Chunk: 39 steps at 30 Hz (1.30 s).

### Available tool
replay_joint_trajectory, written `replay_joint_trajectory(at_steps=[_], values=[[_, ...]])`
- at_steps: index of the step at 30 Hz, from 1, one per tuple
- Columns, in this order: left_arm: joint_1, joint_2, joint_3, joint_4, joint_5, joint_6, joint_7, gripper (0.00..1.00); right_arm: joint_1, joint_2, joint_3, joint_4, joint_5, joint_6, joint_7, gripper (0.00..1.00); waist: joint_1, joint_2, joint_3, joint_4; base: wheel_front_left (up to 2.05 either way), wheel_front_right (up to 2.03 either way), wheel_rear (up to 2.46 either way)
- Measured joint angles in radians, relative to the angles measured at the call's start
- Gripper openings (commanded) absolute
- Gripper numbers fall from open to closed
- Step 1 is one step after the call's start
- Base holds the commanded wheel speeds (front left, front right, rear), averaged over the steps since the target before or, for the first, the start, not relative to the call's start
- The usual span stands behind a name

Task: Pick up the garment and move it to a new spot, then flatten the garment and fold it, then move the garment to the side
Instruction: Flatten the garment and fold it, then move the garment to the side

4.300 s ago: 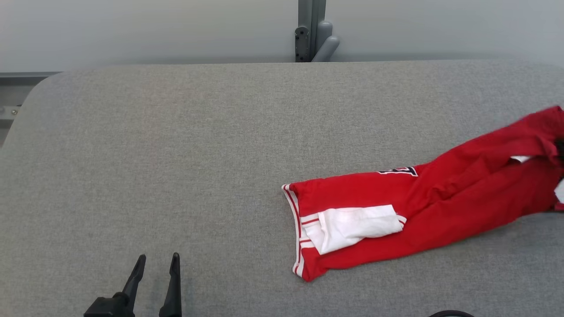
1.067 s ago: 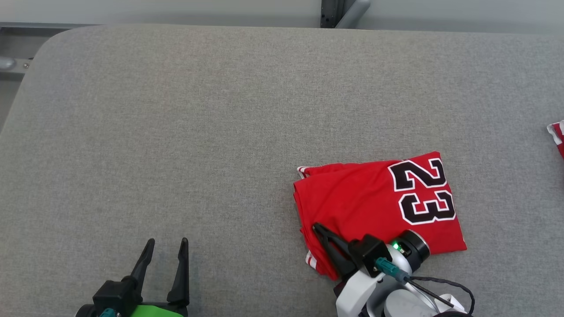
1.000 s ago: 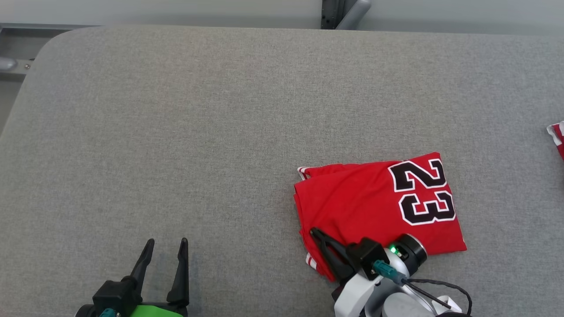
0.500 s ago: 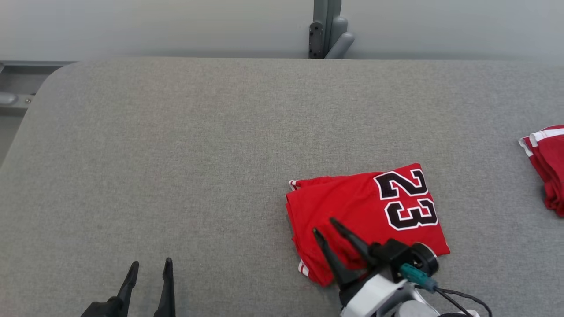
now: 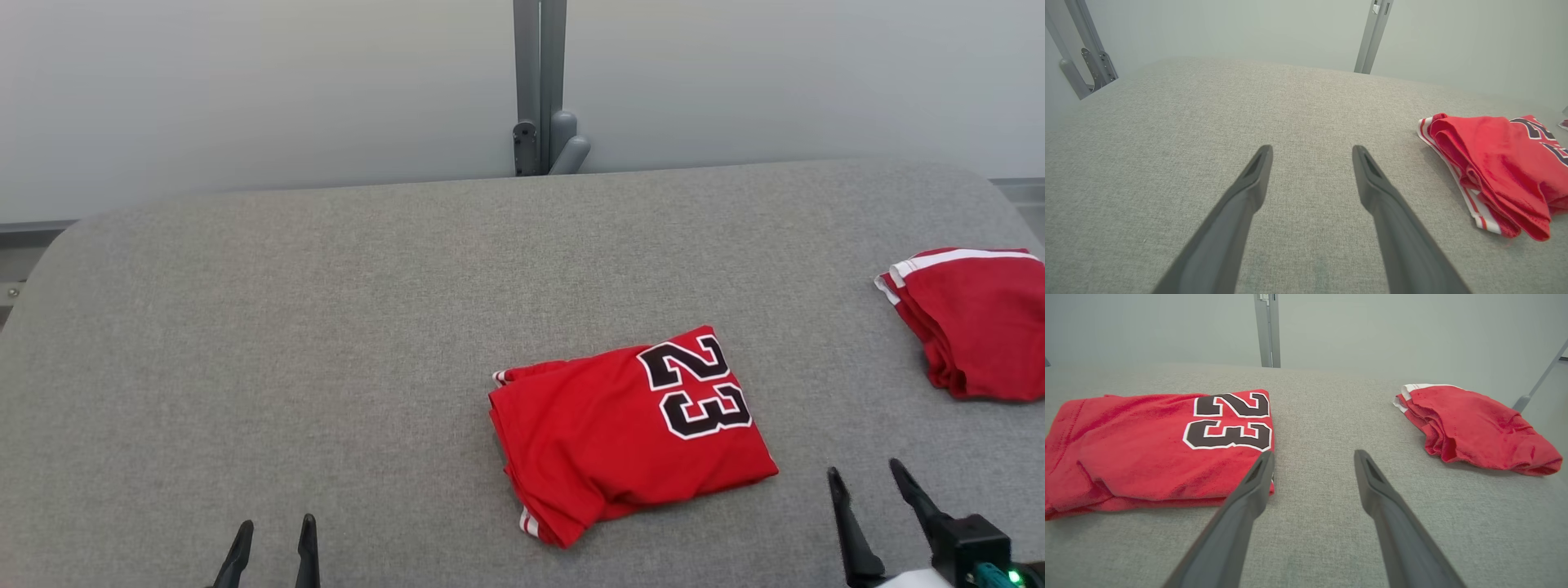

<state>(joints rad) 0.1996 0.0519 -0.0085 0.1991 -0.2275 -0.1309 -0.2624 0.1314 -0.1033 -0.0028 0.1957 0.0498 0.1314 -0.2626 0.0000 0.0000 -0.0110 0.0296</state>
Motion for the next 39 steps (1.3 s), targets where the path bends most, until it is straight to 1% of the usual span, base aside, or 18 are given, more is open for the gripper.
replay_joint_trajectory(at_steps=[4, 7, 12, 16, 19, 21, 23, 25, 26, 27, 29, 31, 35, 39], values=[[0.018, -0.001, 0.009, -0.001, 0.015, 0.0, 0.0, 1.0, 0.035, -0.017, -0.083, 0.027, 0.006, 0.0, 0.0, 1.0, 0.0, 0.0, -0.025, -0.014, 0.0, 0.0, 0.0], [0.026, -0.001, 0.015, -0.005, 0.029, 0.0, 0.0, 1.0, 0.039, -0.028, -0.109, 0.044, 0.016, 0.0, 0.0, 1.0, 0.0, 0.0, -0.038, -0.02, 0.0, 0.0, 0.0], [0.043, -0.001, 0.017, -0.014, 0.036, 0.0, 0.0, 1.0, 0.021, -0.035, -0.101, 0.066, 0.039, 0.0, 0.0, 1.0, 0.0, 0.0, -0.046, -0.027, 0.0, 0.0, 0.0], [0.045, -0.001, 0.014, -0.022, 0.037, 0.0, 0.0, 1.0, 0.012, -0.031, -0.068, 0.136, 0.123, 0.0, 0.002, 1.0, 0.0, 0.0, -0.048, -0.017, 0.0, 0.0, 0.0], [0.045, -0.001, 0.01, -0.033, 0.036, 0.0, 0.0, 1.0, -0.058, -0.071, -0.008, 0.116, 0.209, 0.0, 0.092, 1.0, 0.0, 0.0, -0.043, -0.011, 0.0, 0.0, 0.0], [0.045, -0.001, 0.005, -0.039, 0.036, 0.0, 0.0, 1.0, -0.125, -0.11, 0.025, 0.072, 0.281, 0.0, 0.219, 1.0, 0.0, 0.0, -0.036, -0.008, 0.0, 0.0, 0.0], [0.043, -0.001, -0.002, -0.043, 0.036, 0.0, 0.0, 1.0, -0.174, -0.166, 0.065, 0.046, 0.313, 0.0, 0.365, 1.0, 0.0, 0.0, -0.026, -0.005, 0.0, 0.0, 0.0], [0.037, -0.001, -0.012, -0.042, 0.034, 0.0, 0.0, 1.0, -0.224, -0.194, 0.086, 0.049, 0.366, -0.001, 0.507, 1.0, 0.0, 0.0, -0.012, 0.0, 0.0, 0.0, 0.0], [0.032, -0.001, -0.021, -0.04, 0.034, 0.0, 0.0, 1.0, -0.25, -0.211, 0.11, 0.056, 0.372, -0.001, 0.57, 1.0, 0.0, 0.0, -0.005, 0.003, 0.0, 0.0, 0.0], [0.026, -0.001, -0.03, -0.039, 0.034, 0.0, 0.0, 1.0, -0.274, -0.221, 0.133, 0.065, 0.386, -0.001, 0.615, 1.0, 0.0, 0.0, 0.003, 0.007, 0.0, 0.0, 0.0], [0.006, -0.001, -0.049, -0.038, 0.035, 0.0, 0.0, 1.0, -0.322, -0.225, 0.162, 0.094, 0.431, -0.001, 0.661, 1.0, 0.0, 0.0, 0.019, 0.018, 0.0, 0.0, 0.0], [-0.014, -0.002, -0.057, -0.035, 0.034, 0.0, 0.0, 1.0, -0.36, -0.227, 0.178, 0.137, 0.455, -0.001, 0.676, 1.0, 0.0, 0.0, 0.032, 0.035, 0.0, 0.0, 0.0], [-0.039, -0.002, -0.063, -0.029, 0.02, 0.0, 0.0, 1.0, -0.416, -0.229, 0.188, 0.241, 0.478, -0.001, 0.679, 1.0, 0.0, 0.0, 0.052, 0.076, 0.0, 0.0, 0.0], [-0.048, -0.002, -0.075, -0.028, 0.019, -0.001, 0.0, 1.0, -0.47, -0.211, 0.239, 0.298, 0.542, -0.001, 0.663, 1.0, 0.0, 0.0, 0.069, 0.113, 0.0, 0.0, 0.0]])
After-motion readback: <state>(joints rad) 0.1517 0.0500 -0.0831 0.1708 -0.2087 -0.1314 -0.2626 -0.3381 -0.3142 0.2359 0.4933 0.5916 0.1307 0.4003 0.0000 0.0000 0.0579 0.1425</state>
